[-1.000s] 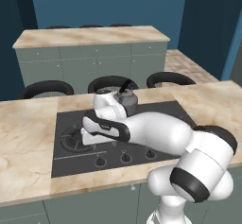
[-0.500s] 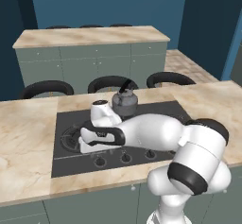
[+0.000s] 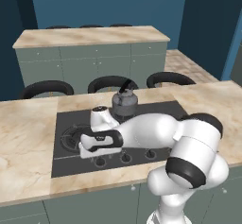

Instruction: Turn on the front left burner of the stove.

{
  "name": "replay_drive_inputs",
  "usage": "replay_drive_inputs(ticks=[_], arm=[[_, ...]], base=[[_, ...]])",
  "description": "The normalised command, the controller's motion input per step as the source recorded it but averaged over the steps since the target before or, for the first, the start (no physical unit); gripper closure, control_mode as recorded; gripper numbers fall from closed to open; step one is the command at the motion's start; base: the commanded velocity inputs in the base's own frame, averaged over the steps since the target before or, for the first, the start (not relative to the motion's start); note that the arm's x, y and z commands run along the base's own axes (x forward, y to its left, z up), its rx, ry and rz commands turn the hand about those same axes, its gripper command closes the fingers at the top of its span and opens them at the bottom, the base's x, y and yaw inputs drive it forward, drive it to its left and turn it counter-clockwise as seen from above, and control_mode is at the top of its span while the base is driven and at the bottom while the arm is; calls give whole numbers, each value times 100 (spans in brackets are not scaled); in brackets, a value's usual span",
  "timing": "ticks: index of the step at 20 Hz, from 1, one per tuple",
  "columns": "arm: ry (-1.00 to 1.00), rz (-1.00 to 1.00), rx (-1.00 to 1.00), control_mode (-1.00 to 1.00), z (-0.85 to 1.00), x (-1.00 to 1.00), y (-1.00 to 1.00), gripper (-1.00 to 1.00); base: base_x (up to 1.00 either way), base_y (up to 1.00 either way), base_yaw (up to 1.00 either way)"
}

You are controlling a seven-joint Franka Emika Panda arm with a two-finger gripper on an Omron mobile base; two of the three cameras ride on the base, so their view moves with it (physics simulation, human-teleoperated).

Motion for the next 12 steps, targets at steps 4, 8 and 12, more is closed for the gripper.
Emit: replay_drive_inputs(ticks=[4, 8, 12], arm=[[0, 0, 0, -100, -22, 0, 1, -100], [0, 0, 0, -100, -24, 0, 6, -100], [0, 0, 0, -100, -29, 0, 13, 100]], base=[[0, 0, 0], [0, 0, 0], [0, 0, 0]])
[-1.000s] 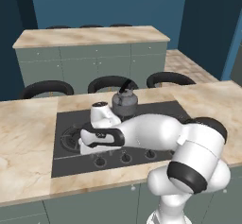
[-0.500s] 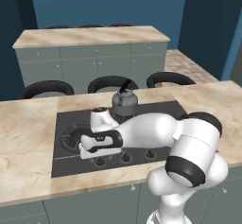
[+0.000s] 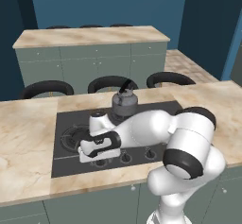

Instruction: Turn on the front left burner of the stove.

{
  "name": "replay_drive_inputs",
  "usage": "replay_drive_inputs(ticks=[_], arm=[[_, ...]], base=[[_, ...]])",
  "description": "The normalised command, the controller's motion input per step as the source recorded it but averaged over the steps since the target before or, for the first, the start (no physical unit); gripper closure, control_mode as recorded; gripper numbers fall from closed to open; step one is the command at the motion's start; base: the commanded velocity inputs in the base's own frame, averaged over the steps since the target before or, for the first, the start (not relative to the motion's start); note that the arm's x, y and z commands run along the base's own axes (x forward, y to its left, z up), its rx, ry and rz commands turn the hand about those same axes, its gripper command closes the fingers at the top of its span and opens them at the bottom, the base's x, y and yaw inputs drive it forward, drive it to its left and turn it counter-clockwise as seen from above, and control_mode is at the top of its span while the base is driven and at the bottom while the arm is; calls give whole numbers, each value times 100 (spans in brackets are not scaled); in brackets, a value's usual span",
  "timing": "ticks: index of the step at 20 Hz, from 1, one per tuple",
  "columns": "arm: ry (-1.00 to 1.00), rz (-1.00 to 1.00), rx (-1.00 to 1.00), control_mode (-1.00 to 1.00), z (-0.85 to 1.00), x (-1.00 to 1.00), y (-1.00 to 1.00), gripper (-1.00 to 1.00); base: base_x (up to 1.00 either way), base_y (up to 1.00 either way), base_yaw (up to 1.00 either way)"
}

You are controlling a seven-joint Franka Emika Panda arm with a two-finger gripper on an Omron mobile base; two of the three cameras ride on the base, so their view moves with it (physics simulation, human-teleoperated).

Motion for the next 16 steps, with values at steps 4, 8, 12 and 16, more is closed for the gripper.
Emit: replay_drive_inputs(ticks=[4, 8, 12, 16], arm=[[0, 0, 0, -100, -6, 2, 4, 100], [0, 1, 0, -100, -2, 0, 0, 100], [0, 28, 0, -100, -17, 0, 0, 100], [-1, 64, 4, -100, -28, 0, 0, 100]], base=[[0, 0, 0], [0, 0, 0], [0, 0, 0], [0, 0, 0]])
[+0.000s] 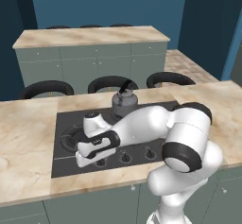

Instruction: Turn on the front left burner of the stove.

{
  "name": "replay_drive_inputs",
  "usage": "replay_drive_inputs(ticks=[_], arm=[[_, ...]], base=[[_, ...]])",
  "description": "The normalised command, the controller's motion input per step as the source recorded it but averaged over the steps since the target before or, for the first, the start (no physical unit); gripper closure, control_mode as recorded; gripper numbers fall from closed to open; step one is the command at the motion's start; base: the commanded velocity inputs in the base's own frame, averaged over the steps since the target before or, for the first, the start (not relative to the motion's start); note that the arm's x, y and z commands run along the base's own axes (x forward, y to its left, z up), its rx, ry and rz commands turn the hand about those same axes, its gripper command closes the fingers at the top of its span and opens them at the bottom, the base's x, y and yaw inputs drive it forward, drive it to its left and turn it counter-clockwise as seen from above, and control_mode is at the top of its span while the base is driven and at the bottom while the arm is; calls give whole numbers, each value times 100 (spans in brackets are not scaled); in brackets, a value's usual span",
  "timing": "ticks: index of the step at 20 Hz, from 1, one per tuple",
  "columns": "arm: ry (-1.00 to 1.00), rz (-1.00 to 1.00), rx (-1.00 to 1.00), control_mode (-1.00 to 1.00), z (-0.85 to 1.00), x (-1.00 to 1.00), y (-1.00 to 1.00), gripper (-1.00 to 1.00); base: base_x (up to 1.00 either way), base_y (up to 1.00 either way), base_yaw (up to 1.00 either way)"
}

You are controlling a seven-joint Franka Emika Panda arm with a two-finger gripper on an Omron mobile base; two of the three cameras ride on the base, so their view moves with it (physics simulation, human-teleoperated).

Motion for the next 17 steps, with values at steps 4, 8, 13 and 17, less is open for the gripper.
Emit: replay_drive_inputs(ticks=[4, 8, 13, 17], arm=[[-10, 92, 12, -100, -44, 1, 0, 100], [-22, 96, 18, -100, -46, 1, 0, 100], [-14, 49, 7, -100, -28, 0, 0, 100], [-17, 30, 7, -100, -16, 0, -2, 100]], base=[[0, 0, 0], [0, 0, 0], [0, 0, 0], [0, 0, 0]])
